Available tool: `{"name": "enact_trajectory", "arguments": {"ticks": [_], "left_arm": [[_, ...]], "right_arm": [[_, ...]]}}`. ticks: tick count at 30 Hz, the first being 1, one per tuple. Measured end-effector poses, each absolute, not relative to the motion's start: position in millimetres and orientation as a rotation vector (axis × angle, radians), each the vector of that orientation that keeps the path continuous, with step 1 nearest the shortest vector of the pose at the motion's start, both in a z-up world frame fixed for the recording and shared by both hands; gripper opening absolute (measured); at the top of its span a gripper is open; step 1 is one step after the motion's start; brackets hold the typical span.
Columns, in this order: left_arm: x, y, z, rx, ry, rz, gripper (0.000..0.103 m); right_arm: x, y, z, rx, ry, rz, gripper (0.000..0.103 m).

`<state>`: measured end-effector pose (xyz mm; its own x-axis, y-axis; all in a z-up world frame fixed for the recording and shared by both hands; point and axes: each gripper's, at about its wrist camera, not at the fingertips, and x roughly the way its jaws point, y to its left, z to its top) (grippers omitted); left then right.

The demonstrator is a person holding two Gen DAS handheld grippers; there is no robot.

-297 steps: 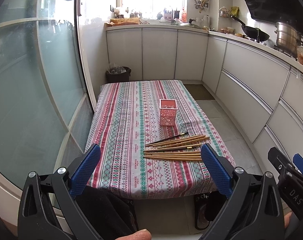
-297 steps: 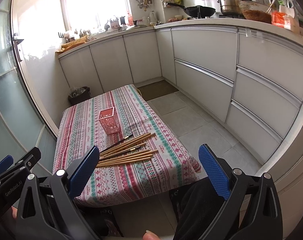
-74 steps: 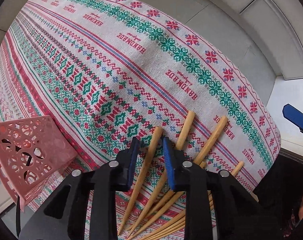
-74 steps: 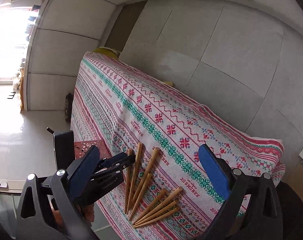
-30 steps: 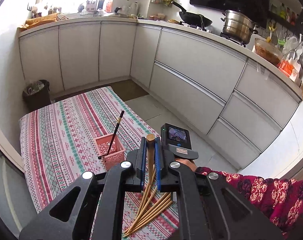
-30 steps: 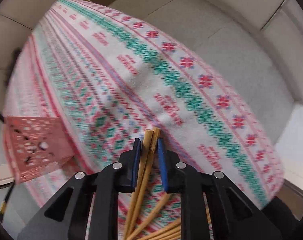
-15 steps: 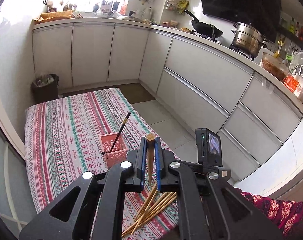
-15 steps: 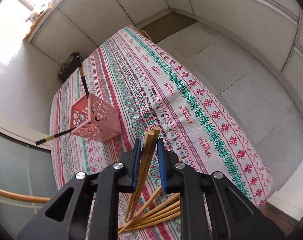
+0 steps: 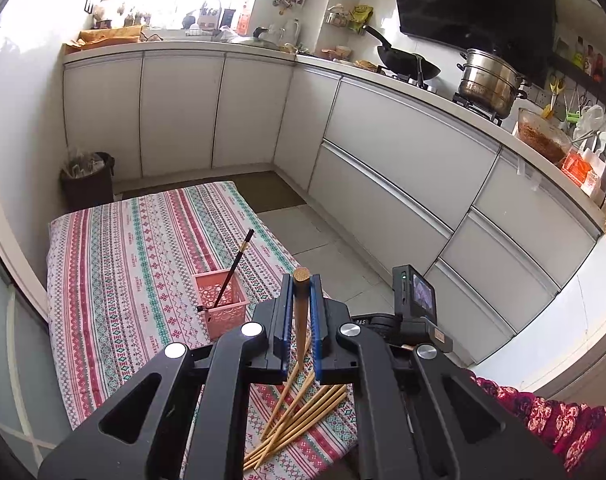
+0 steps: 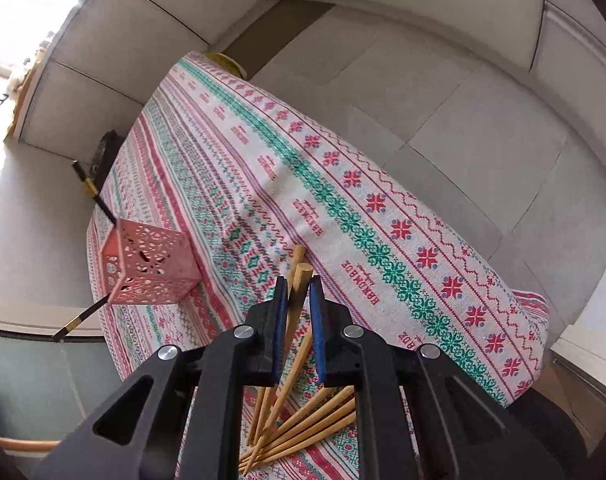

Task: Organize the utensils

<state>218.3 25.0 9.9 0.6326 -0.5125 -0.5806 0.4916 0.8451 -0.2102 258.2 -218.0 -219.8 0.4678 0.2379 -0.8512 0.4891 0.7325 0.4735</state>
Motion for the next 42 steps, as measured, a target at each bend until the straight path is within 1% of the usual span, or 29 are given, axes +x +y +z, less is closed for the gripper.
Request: {"name": "enact_trajectory", "arguments": {"ticks": [5, 11, 20, 27, 34, 38, 42], "left_arm": [[219.0, 31.6, 15.8, -0.056, 0.655, -0.552, 0.007], [215.7, 33.5, 26.4, -0.066, 0.633, -0.531, 0.007], [209.7, 30.8, 44.8, -0.051, 0.605, -0.501, 0.007], [216.5, 25.8, 66.0, -0.019, 0.564, -0.466, 0.007], [245.0, 22.7, 94.7, 0.012, 0.488, -0.41, 0.007], [270.7, 22.1, 98.6, 0.014, 0.47, -0.39, 0.007], [297.5, 19.3, 91.7, 0.006, 0.484, -0.388, 0.007]], "right_arm": [[236.7, -189.0, -155.4, 0.67, 0.961, -0.056, 0.009], [204.5, -158.6, -86.0, 0.549, 0.817, 0.042, 0.009], [180.1, -147.6, -16.9, 0.46, 0.73, 0.106, 0.009], [176.4, -155.2, 21.7, 0.436, 0.668, 0.095, 0.009], [199.4, -163.1, 52.3, 0.417, 0.586, 0.079, 0.009], [224.2, -162.6, 62.5, 0.389, 0.552, 0.075, 0.009], [252.7, -157.0, 59.6, 0.366, 0.555, 0.084, 0.009]]}}
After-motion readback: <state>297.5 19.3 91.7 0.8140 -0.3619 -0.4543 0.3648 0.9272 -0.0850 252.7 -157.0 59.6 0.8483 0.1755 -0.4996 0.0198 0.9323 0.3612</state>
